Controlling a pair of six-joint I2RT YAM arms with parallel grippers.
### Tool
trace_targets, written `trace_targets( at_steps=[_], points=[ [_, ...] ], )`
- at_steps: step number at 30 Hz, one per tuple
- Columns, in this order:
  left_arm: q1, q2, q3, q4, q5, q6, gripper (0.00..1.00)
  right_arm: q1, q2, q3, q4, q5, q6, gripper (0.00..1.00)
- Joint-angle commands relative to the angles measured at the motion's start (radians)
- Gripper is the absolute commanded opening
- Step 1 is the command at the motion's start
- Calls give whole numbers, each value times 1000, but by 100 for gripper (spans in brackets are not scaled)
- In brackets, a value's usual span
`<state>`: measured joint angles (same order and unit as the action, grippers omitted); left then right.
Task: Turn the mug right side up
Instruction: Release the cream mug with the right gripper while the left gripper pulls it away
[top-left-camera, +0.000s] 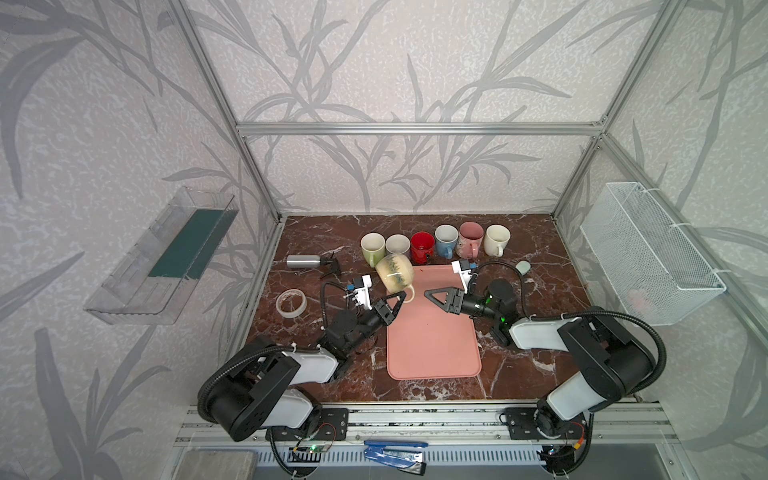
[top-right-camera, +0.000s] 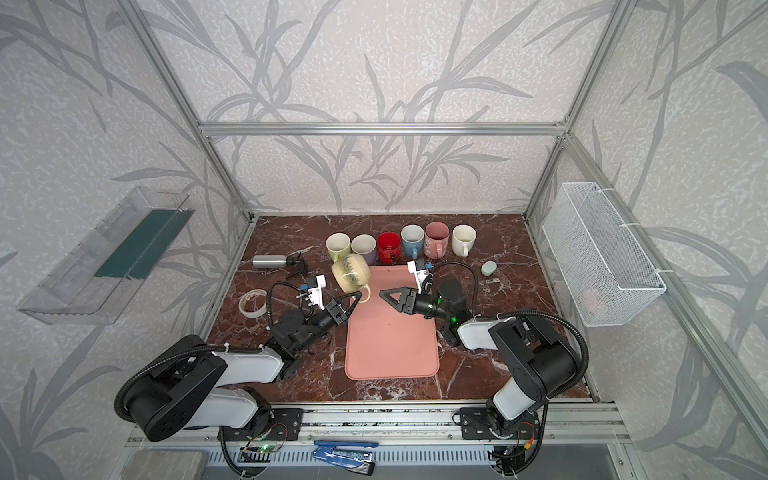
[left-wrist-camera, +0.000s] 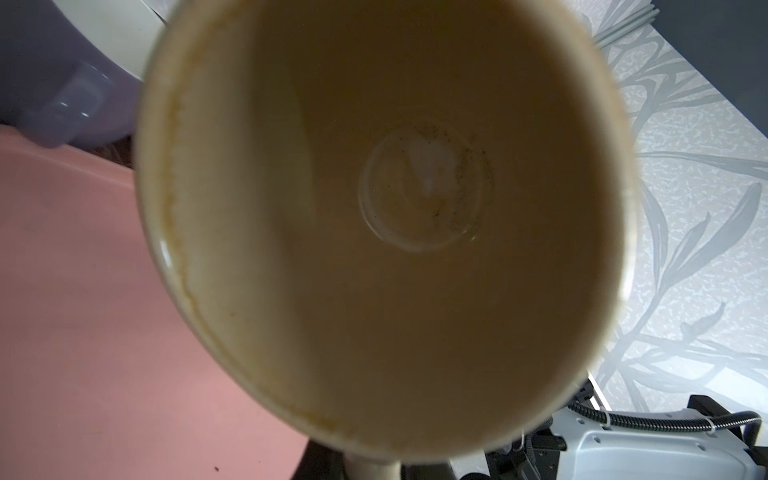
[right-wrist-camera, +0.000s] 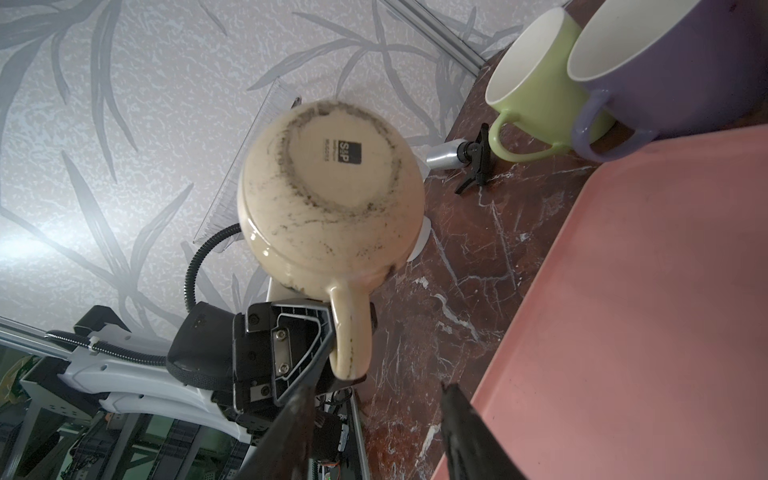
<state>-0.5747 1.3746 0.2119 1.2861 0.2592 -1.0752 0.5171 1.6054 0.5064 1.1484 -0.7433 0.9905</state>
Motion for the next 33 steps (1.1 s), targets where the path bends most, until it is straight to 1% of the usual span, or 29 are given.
trace_targets(
  at_steps=[1, 5, 10, 16, 20, 25, 29, 33],
  points=[
    [59, -46, 2, 125, 5, -3, 0, -1, 23, 46, 38, -23, -12, 50],
    [141, -68, -4, 94, 22, -15, 0, -1, 34, 81, 4, -43, -22, 49],
    [192, -138, 4, -59, -12, 25, 0, -1, 23, 133, -81, -74, -54, 48],
    [224, -267, 36, -357, -109, 93, 0, -1, -14, 180, -248, -96, -132, 48],
    [246, -356, 111, -671, -156, 135, 0, 0, -55, 198, -365, -116, -188, 47],
    [266, -435, 145, -853, -202, 154, 0, 1, -147, 193, -556, -79, -282, 45],
    [291, -451, 201, -985, -208, 185, 0, 1, -186, 179, -598, -64, -305, 45],
    [322, -395, 274, -1062, -175, 194, 0, 2, -188, 174, -581, -73, -294, 43]
  ],
)
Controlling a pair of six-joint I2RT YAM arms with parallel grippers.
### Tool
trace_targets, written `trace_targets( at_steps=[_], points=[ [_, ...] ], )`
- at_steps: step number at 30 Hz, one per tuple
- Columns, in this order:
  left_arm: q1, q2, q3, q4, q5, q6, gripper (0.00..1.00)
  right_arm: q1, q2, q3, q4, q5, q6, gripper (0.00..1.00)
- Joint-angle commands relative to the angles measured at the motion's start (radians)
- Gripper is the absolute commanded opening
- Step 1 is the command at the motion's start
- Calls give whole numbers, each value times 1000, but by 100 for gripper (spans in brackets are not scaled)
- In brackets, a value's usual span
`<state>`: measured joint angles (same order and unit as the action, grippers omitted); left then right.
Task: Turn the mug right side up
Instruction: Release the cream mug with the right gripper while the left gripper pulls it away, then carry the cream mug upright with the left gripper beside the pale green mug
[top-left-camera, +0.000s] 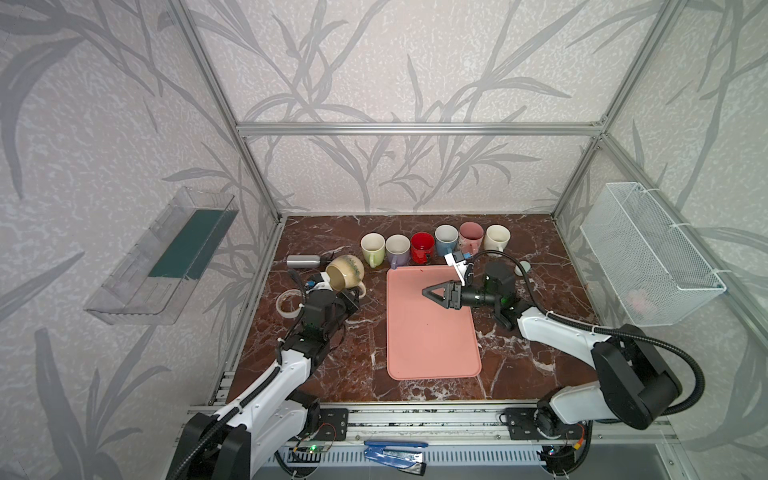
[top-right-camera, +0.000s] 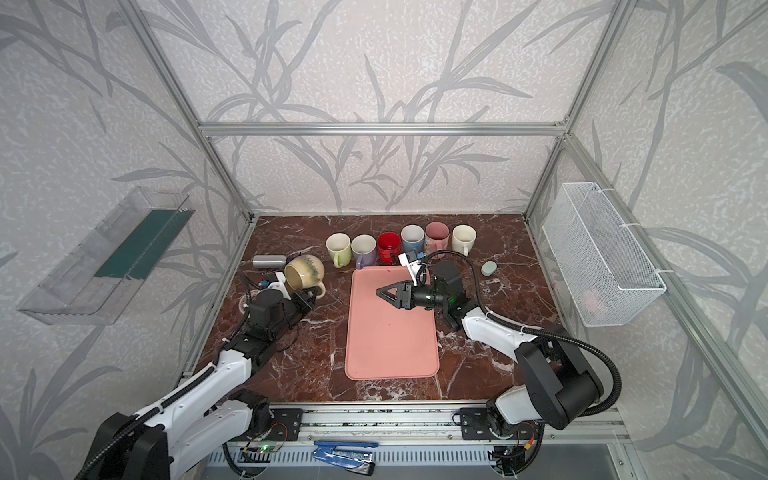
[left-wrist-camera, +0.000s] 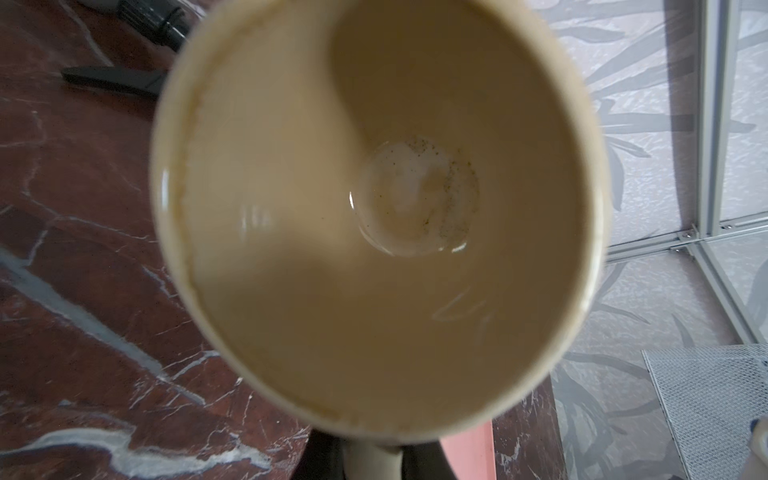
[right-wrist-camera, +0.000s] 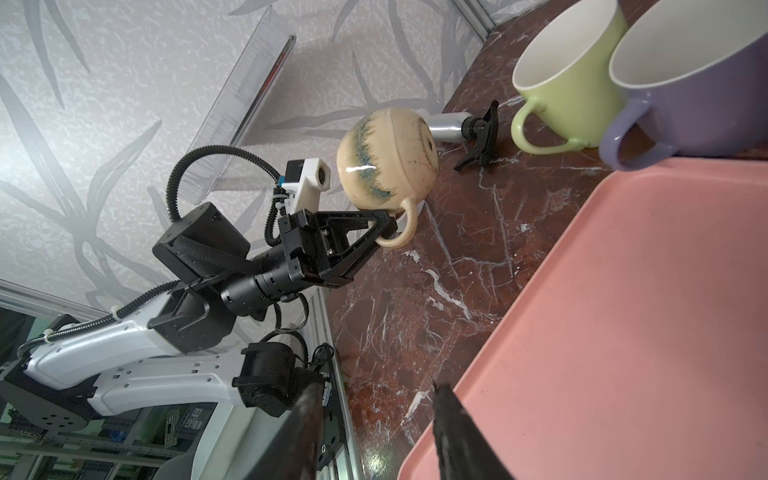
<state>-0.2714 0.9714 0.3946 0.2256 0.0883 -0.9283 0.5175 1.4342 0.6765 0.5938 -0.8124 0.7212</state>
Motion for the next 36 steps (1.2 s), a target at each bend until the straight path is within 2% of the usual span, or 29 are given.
trace_targets(
  at_steps=[1, 14, 22, 28, 36],
  points=[
    [22, 25, 111, -22, 2, 50, 0, 2, -17, 5, -25, -8, -24, 43],
    [94, 323, 388, -282, 120, 132, 0, 2, -93, 5, -119, 22, -116, 40],
    [125, 421, 485, -387, 84, 204, 0, 1, -95, 7, -134, 28, -132, 39],
    [132, 512, 546, -417, 122, 275, 0, 2, -89, 9, -134, 26, -132, 39],
    [132, 608, 669, -566, 66, 340, 0, 1, -92, 10, -128, 21, -131, 38]
  ],
)
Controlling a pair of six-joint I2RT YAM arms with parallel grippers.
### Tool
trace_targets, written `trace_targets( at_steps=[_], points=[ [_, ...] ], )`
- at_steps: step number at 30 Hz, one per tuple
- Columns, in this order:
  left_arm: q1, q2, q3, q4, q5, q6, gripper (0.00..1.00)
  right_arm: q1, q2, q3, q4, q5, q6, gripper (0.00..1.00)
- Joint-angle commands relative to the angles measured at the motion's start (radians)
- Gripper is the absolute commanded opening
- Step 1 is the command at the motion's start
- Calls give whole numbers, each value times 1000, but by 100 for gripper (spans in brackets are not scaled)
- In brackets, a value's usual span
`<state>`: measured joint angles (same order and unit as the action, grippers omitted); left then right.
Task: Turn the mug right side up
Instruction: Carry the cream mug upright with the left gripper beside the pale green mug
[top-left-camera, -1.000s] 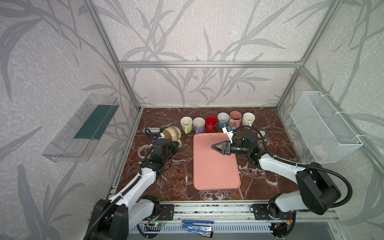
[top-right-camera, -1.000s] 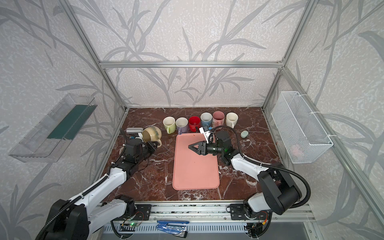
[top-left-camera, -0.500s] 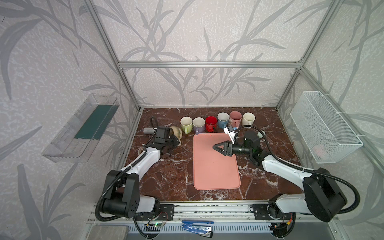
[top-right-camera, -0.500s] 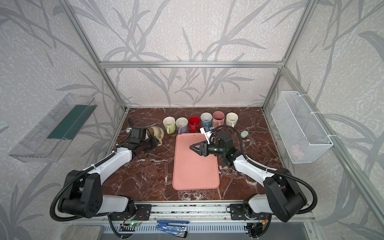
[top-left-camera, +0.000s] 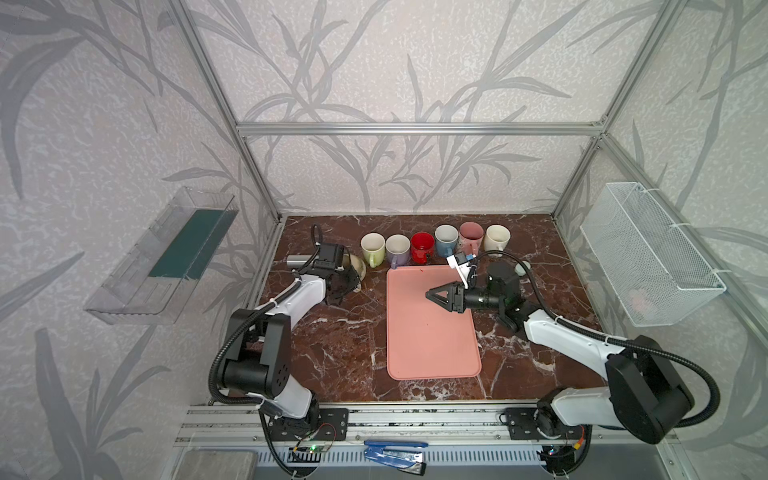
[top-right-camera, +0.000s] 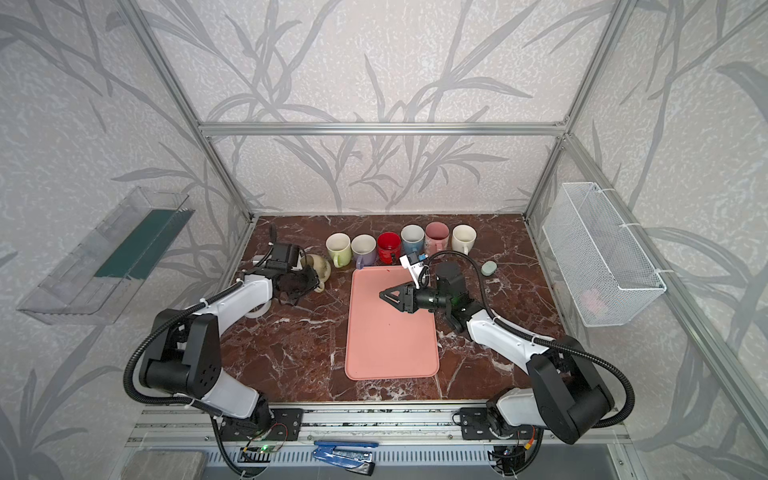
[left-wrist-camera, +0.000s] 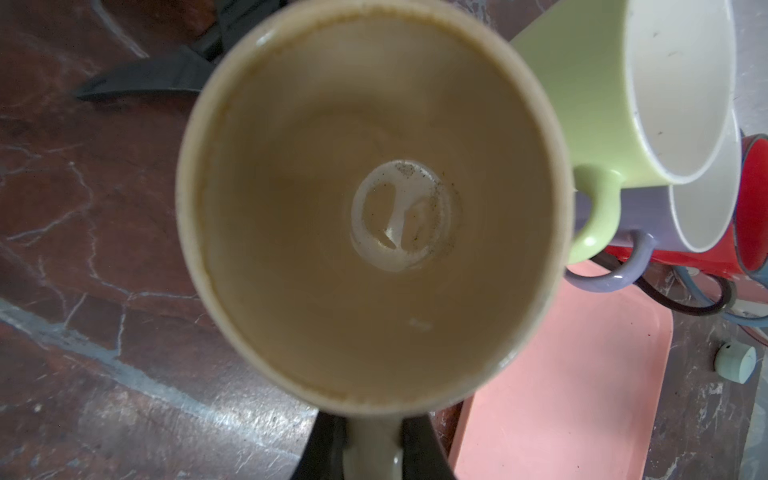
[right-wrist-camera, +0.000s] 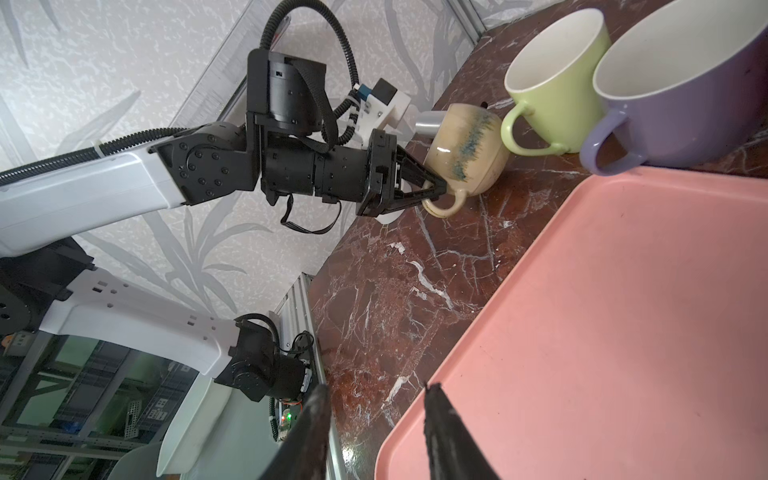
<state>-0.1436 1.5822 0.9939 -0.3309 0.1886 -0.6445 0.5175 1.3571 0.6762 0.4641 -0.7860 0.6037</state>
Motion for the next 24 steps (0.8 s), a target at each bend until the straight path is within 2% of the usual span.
trace_targets(
  at_steps=[1, 6, 15, 24],
  points=[
    [4, 9, 87, -28, -42, 68, 0, 2, -15, 10, 5, -6, -13, 38],
    [4, 77, 176, -137, -75, 122, 0, 0, -16, 6, 16, -8, -8, 38],
    [4, 138, 279, -209, -128, 210, 0, 0, -6, 3, 61, -29, 23, 37],
    [4, 205, 371, -285, -135, 302, 0, 1, -9, 3, 67, -30, 25, 37]
  ],
)
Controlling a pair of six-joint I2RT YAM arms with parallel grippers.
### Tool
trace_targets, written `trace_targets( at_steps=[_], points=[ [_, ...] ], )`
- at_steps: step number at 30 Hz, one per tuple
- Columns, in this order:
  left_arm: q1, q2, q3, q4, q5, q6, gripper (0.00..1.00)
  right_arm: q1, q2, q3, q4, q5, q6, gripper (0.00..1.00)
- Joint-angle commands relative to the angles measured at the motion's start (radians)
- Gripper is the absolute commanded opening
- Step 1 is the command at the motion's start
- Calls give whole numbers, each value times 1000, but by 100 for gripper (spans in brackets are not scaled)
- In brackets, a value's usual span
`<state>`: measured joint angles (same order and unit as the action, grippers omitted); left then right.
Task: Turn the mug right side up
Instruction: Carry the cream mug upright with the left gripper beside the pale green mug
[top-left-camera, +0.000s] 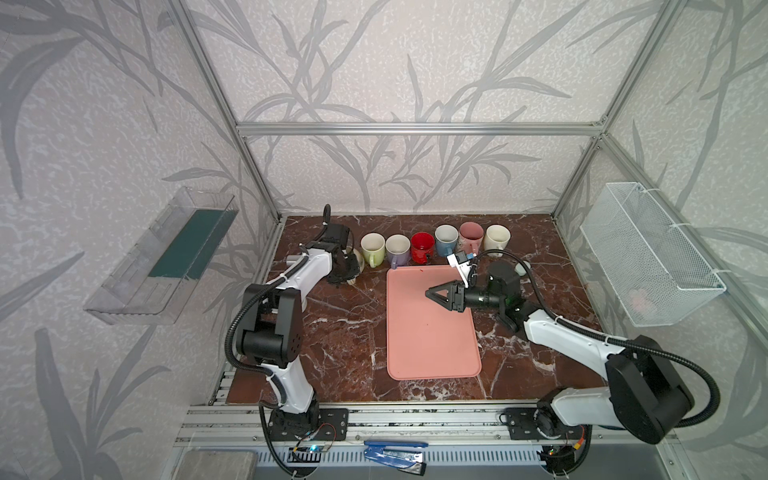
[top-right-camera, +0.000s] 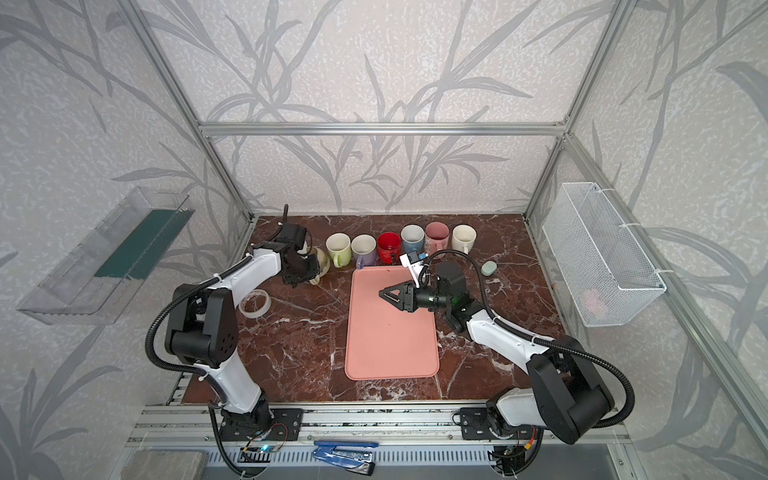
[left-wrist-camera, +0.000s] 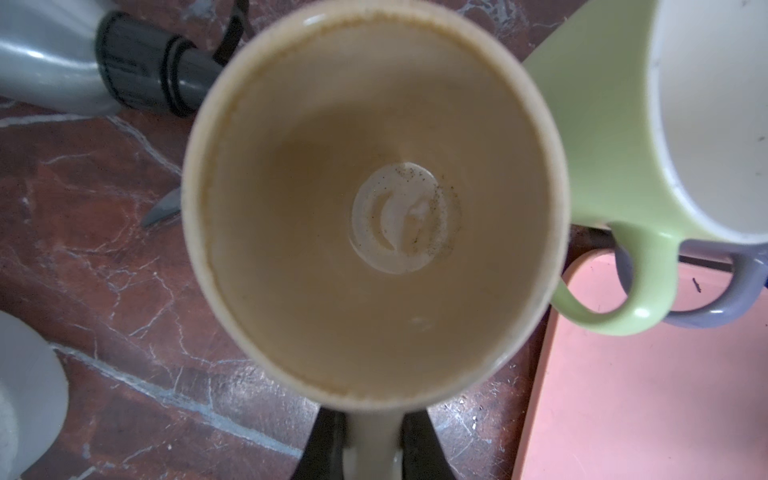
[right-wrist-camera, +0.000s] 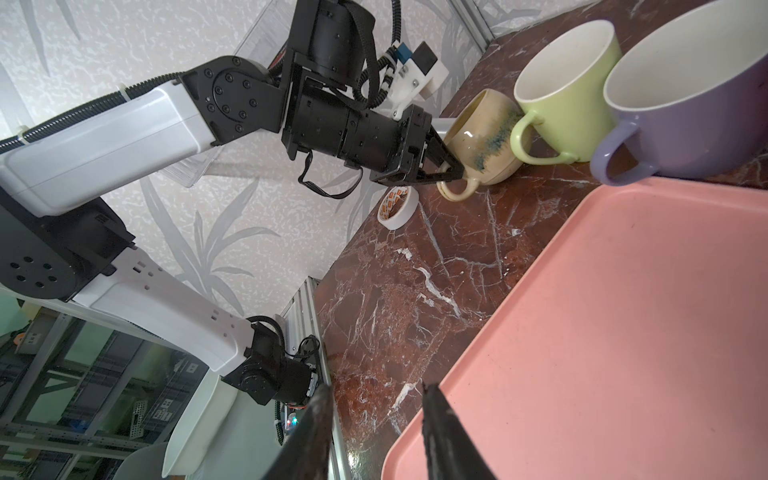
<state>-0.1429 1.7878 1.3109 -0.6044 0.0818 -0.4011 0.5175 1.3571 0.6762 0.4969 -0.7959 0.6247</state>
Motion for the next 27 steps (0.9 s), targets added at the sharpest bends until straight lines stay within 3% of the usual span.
trace_targets(
  at_steps=[1, 8, 27],
  points=[
    [3, 6, 61, -17, -28, 66, 0, 1, -9, 2, 34, -20, 5, 36],
    [-2, 41, 97, -38, -35, 131, 0, 1, -6, 0, 43, -23, 7, 36],
    [-96, 61, 78, -32, -279, 243, 0, 2, -1, -5, 76, -30, 42, 36]
  ],
)
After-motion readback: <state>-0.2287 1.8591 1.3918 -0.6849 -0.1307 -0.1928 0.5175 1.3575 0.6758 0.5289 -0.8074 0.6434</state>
